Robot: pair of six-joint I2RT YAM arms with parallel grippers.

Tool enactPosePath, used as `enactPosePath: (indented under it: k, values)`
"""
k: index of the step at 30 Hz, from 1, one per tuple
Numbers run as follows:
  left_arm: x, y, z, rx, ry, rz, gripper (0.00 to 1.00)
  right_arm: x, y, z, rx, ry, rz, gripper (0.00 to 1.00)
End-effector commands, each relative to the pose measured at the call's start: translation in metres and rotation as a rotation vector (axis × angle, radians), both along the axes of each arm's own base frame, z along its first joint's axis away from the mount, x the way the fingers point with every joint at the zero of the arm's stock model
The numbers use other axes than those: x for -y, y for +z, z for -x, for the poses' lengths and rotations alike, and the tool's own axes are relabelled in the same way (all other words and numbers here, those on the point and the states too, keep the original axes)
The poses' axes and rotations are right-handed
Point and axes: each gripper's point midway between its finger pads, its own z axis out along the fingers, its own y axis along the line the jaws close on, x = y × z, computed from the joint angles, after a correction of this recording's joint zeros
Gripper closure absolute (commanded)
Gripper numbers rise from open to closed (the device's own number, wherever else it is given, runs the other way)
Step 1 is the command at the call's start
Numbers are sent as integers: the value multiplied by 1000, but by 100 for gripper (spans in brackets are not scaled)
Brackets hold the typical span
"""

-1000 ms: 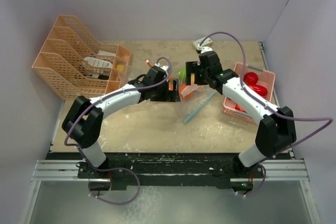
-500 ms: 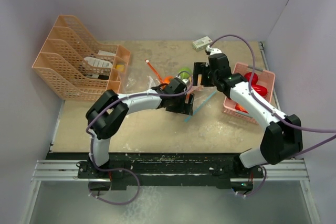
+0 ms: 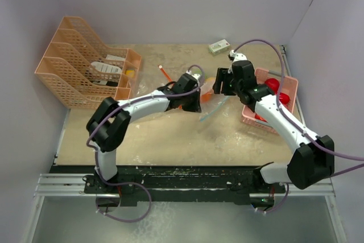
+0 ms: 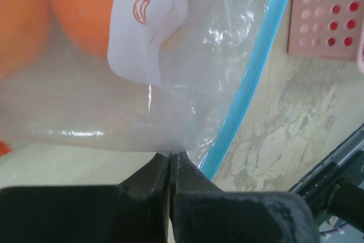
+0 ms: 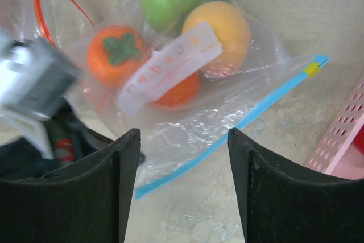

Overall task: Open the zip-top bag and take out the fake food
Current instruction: Pick up the zipper food storage bag at the center of the board.

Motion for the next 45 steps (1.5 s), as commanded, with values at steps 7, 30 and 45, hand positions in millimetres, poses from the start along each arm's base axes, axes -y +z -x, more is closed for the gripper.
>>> enactPosePath:
  k: [7, 30, 45]
  values:
    - [-69, 104, -38, 174, 160, 132, 100, -8, 14, -14, -62, -41, -326, 8]
    - [-76, 102, -28, 164, 175, 143, 100, 0, -15, -61, -162, -191, -308, 44]
    - [-77, 102, -28, 163, 179, 138, 100, -1, -8, -51, -206, -211, -352, 24]
